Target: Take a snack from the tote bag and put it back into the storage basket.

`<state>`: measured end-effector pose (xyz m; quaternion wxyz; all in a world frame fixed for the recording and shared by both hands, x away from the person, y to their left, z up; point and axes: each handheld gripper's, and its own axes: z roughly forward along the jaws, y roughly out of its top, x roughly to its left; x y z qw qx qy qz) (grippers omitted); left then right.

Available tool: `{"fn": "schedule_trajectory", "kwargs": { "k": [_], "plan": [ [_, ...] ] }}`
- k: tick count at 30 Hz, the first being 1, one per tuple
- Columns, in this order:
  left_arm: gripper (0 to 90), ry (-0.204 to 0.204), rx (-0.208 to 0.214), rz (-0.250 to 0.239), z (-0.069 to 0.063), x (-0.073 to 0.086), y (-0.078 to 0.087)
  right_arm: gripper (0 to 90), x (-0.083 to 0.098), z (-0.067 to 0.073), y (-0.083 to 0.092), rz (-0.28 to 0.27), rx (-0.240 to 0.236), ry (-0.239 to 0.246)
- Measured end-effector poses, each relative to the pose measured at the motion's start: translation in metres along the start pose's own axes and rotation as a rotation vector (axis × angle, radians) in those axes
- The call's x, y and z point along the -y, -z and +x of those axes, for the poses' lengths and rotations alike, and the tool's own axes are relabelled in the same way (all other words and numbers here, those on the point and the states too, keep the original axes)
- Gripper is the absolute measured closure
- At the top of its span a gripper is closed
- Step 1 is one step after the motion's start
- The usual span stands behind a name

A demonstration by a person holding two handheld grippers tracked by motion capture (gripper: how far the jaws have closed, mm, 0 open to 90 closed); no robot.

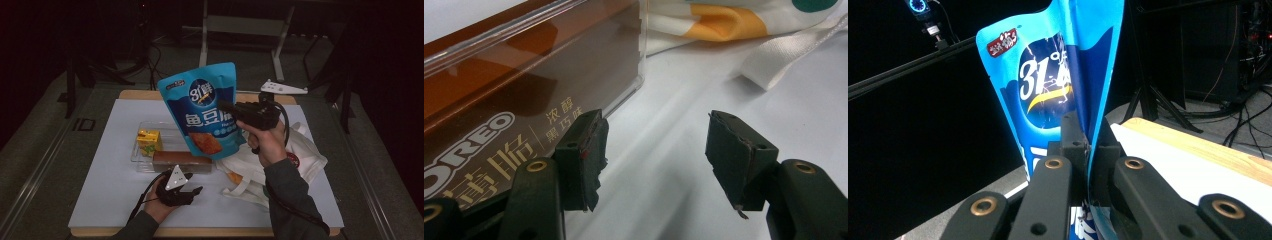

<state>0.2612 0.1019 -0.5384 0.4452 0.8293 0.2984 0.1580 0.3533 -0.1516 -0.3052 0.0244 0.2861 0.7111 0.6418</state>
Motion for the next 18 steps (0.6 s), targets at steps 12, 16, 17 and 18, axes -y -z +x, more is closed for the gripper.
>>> {"fn": "schedule_trajectory", "kwargs": {
  "k": [12, 16, 17, 18],
  "plan": [
    [40.7, 0.002, 0.007, -0.002, 0.0, 0.0, 0.0, 88.6, 0.0, -0.005, -0.035, -0.004, 0.021, -0.021],
    [40.7, 0.004, 0.009, -0.002, 0.001, 0.0, 0.0, 88.6, 0.002, -0.01, -0.043, 0.007, 0.028, -0.033],
    [40.7, 0.006, 0.01, -0.003, 0.0, 0.0, 0.0, 88.6, 0.004, -0.013, -0.048, 0.014, 0.036, -0.036],
    [40.7, 0.007, 0.01, -0.002, 0.0, 0.0, 0.0, 88.6, 0.005, -0.015, -0.051, 0.02, 0.044, -0.038]
  ]
}}
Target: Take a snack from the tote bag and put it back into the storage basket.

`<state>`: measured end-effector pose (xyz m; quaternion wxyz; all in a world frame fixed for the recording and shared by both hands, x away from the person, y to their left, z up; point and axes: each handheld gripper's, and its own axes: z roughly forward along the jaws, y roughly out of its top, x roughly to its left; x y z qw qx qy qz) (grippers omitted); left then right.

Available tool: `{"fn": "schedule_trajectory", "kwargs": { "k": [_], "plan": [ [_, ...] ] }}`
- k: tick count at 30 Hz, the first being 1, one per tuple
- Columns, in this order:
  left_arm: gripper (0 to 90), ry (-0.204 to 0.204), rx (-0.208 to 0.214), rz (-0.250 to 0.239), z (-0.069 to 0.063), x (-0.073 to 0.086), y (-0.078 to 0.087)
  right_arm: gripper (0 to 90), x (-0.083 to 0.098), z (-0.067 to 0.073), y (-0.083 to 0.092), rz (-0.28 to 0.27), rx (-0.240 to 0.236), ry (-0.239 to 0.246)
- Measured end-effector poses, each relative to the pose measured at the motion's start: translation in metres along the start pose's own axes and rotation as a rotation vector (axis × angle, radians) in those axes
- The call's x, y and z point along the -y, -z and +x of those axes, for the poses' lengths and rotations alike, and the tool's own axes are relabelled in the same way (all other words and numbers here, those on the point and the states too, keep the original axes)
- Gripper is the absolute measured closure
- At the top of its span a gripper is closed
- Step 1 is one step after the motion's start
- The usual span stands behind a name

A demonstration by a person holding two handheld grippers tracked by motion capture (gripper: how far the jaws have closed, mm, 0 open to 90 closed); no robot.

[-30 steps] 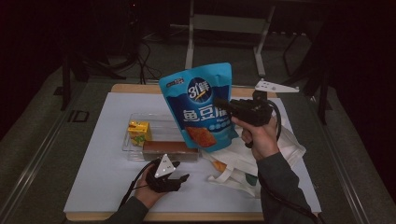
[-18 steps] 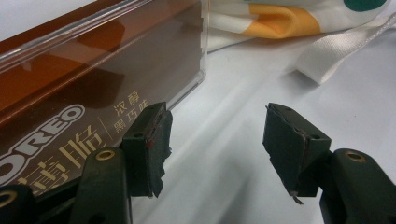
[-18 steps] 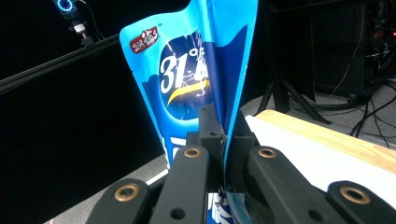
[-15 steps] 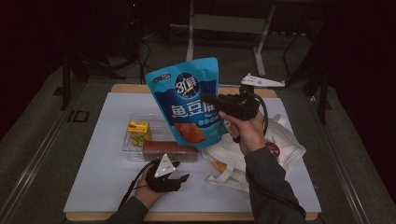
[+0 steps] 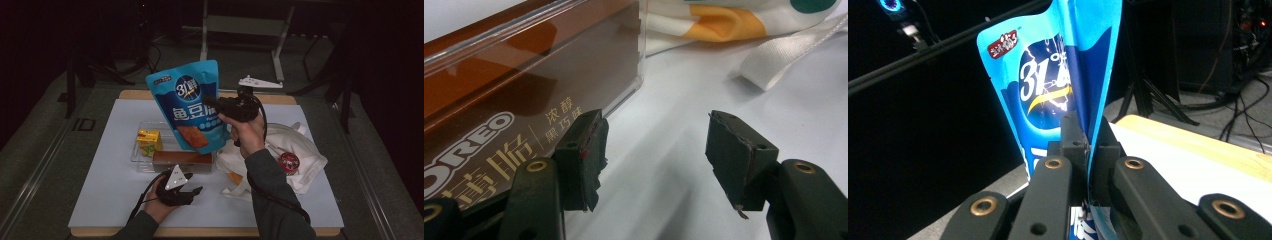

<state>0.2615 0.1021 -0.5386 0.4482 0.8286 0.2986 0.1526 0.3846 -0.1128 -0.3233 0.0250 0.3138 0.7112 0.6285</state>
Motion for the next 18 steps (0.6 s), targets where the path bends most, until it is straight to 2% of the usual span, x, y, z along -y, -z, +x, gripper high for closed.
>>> {"fn": "schedule_trajectory", "kwargs": {
  "k": [6, 11, 15, 18],
  "plan": [
    [40.5, 0.0, 0.0, -0.001, 0.0, 0.0, 0.0, 88.5, -0.002, -0.01, -0.014, 0.03, 0.05, -0.006],
    [40.5, -0.003, 0.0, 0.001, 0.001, 0.0, 0.0, 88.0, -0.001, -0.015, -0.024, 0.031, 0.062, -0.016],
    [40.4, -0.004, 0.001, 0.001, 0.001, 0.0, 0.001, 88.0, 0.002, -0.019, -0.033, 0.032, 0.065, -0.042],
    [40.4, -0.002, 0.002, 0.001, 0.001, 0.0, 0.001, 88.0, 0.006, -0.019, -0.045, 0.058, 0.079, -0.035]
  ]
}}
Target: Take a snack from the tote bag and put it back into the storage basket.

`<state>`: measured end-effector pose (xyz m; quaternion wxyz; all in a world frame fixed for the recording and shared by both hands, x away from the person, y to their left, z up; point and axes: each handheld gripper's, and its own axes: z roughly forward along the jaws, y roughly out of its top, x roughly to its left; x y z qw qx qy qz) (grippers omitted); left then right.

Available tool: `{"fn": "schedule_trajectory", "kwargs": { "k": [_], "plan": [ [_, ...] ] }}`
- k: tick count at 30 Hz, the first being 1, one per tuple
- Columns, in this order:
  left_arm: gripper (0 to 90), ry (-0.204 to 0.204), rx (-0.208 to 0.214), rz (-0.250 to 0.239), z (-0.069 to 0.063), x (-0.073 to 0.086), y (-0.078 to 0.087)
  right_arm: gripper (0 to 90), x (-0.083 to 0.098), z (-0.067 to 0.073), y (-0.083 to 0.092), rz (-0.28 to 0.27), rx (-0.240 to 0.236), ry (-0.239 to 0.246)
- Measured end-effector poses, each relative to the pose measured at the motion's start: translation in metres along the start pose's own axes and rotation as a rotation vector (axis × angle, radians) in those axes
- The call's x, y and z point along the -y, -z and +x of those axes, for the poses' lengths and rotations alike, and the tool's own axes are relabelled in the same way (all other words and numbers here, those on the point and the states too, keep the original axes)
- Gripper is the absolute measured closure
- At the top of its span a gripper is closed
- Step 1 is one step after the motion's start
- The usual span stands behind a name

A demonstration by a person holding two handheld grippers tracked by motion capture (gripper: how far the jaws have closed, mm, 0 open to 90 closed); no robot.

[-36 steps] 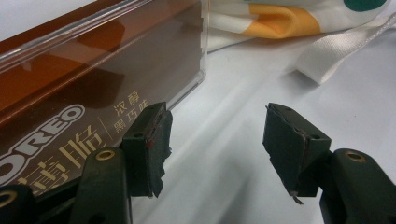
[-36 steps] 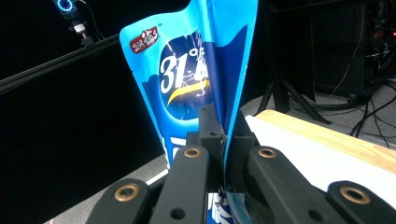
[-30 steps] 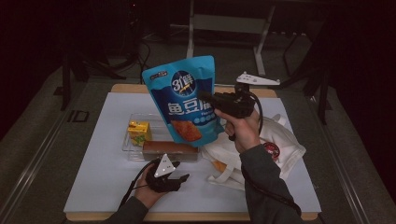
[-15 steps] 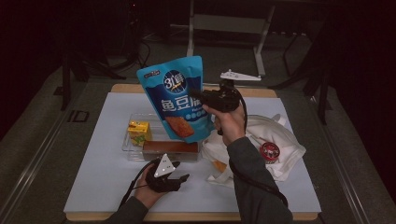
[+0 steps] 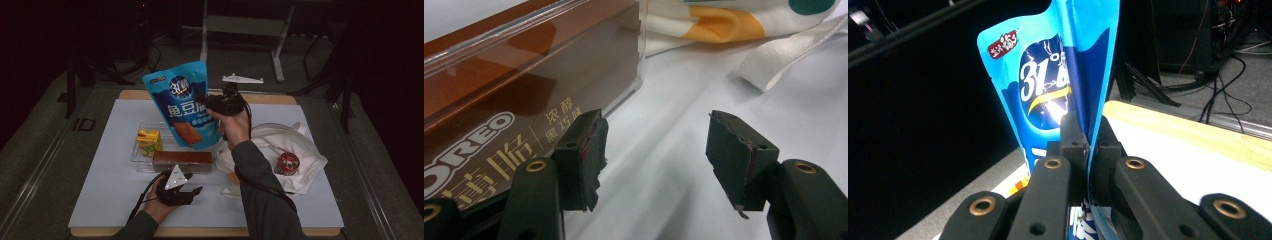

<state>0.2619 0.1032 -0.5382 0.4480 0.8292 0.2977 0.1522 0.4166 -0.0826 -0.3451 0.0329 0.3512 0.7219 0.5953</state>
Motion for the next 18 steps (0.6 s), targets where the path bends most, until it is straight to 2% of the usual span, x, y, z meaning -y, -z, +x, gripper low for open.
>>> {"fn": "schedule_trajectory", "kwargs": {
  "k": [5, 8, 14, 18],
  "plan": [
    [39.9, 0.0, 0.0, -0.001, 0.0, 0.0, 0.0, 88.0, 0.005, -0.006, -0.018, 0.009, 0.027, -0.037],
    [40.0, 0.0, 0.001, -0.002, 0.0, 0.0, 0.0, 87.8, 0.008, -0.008, -0.029, 0.018, 0.049, -0.041],
    [39.9, 0.002, 0.003, -0.005, 0.0, 0.0, 0.0, 87.3, 0.008, -0.01, -0.042, 0.016, 0.077, -0.071],
    [40.0, -0.002, 0.003, -0.003, 0.0, 0.0, 0.0, 86.2, 0.008, -0.004, -0.051, 0.036, 0.097, -0.045]
  ]
}}
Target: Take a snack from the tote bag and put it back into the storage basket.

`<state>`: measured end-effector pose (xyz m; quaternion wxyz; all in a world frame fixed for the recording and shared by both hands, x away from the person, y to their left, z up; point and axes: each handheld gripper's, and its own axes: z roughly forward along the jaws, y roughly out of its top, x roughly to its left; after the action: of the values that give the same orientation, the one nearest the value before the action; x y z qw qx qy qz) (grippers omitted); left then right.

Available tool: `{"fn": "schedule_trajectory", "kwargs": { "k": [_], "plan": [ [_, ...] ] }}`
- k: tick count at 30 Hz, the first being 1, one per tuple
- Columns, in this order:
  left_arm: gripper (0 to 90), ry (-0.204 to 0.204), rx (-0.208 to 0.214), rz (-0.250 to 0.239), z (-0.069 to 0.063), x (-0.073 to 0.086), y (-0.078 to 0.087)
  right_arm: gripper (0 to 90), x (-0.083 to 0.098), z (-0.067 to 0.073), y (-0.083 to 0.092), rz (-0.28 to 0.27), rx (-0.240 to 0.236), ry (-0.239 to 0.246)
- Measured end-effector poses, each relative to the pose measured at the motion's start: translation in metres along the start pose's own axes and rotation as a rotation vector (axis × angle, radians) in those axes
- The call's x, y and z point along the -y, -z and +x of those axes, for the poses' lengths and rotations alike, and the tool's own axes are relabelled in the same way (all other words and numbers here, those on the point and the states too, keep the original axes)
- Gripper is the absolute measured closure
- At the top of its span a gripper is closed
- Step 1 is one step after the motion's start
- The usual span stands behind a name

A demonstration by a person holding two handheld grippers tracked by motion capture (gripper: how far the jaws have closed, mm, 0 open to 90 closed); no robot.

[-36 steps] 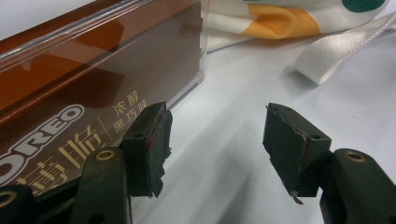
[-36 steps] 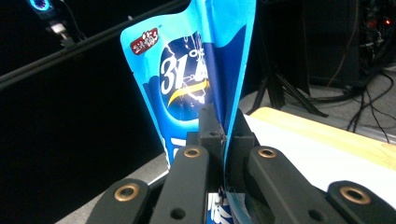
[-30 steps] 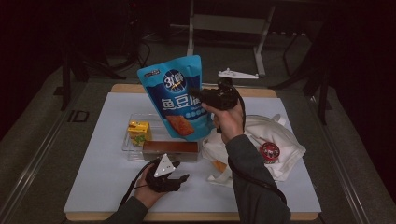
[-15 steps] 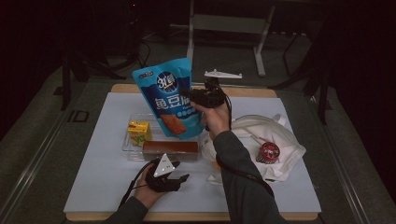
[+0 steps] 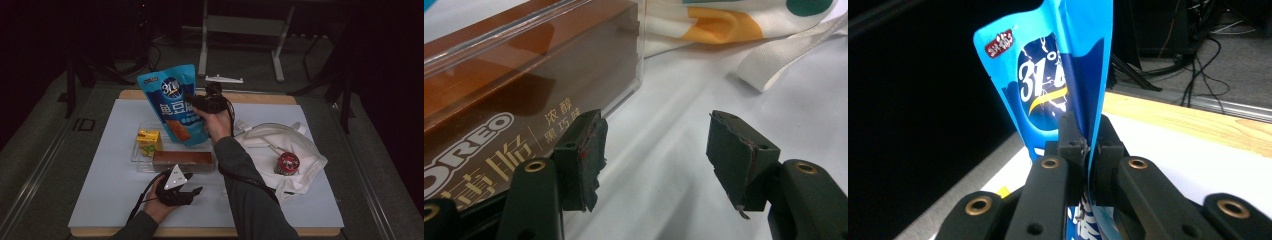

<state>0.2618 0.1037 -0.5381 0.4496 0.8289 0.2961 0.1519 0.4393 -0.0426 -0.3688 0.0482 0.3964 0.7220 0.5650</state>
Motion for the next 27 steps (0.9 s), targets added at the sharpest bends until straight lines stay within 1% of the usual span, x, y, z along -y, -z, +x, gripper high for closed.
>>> {"fn": "schedule_trajectory", "kwargs": {
  "k": [1, 3, 4, 6, 8, 9, 11, 12, 13, 14, 16, 18, 19, 21, 24, 26, 27],
  "plan": [
    [39.9, -0.001, 0.0, 0.0, 0.0, 0.0, 0.0, 86.2, 0.001, 0.001, -0.002, 0.004, 0.007, 0.004],
    [39.9, -0.004, 0.0, 0.001, 0.0, 0.0, 0.0, 86.4, 0.003, 0.002, -0.005, 0.003, 0.024, -0.004],
    [40.0, -0.005, 0.0, 0.001, 0.0, 0.0, 0.0, 86.5, 0.003, 0.001, -0.007, -0.001, 0.033, -0.014],
    [40.0, -0.004, -0.001, 0.001, 0.0, 0.0, 0.0, 86.8, 0.005, -0.001, -0.01, 0.0, 0.053, -0.051],
    [40.0, -0.005, -0.001, 0.0, 0.0, 0.0, 0.0, 86.8, 0.006, -0.001, -0.013, -0.007, 0.058, -0.065],
    [39.9, -0.005, -0.002, 0.0, 0.0, 0.0, 0.0, 86.7, 0.006, 0.0, -0.015, -0.01, 0.054, -0.059],
    [40.0, -0.005, 0.0, -0.002, -0.001, 0.0, 0.0, 86.7, 0.007, 0.001, -0.016, -0.012, 0.051, -0.033],
    [40.0, -0.004, 0.0, -0.002, -0.001, 0.0, 0.0, 86.6, 0.008, -0.001, -0.016, -0.008, 0.049, -0.035],
    [40.0, -0.004, 0.0, -0.002, -0.001, 0.0, 0.0, 86.4, 0.01, -0.002, -0.017, 0.0, 0.042, -0.03],
    [40.0, -0.005, -0.001, -0.002, -0.001, 0.0, 0.0, 86.1, 0.013, -0.004, -0.018, 0.019, 0.038, -0.015],
    [40.0, -0.005, -0.002, -0.003, -0.001, 0.0, 0.0, 85.5, 0.018, -0.007, -0.019, 0.046, 0.043, 0.007],
    [40.0, -0.004, -0.002, -0.003, -0.001, 0.0, 0.0, 84.5, 0.021, -0.011, -0.016, 0.035, 0.027, 0.006],
    [40.0, -0.005, -0.003, -0.003, -0.001, 0.0, 0.0, 83.6, 0.022, -0.013, -0.014, 0.038, 0.024, 0.003],
    [40.0, -0.005, -0.004, -0.002, -0.001, 0.0, 0.0, 81.6, 0.022, -0.017, -0.01, 0.053, 0.02, 0.011],
    [40.0, -0.004, -0.003, -0.001, -0.001, 0.0, 0.0, 78.4, 0.021, -0.022, -0.001, 0.073, 0.007, 0.034],
    [40.0, -0.006, -0.005, -0.001, -0.001, 0.0, 0.0, 78.1, 0.023, -0.025, 0.006, 0.095, -0.001, 0.063],
    [40.0, -0.006, -0.005, 0.0, -0.001, 0.0, -0.001, 78.1, 0.025, -0.026, 0.008, 0.107, 0.002, 0.077]
  ]
}}
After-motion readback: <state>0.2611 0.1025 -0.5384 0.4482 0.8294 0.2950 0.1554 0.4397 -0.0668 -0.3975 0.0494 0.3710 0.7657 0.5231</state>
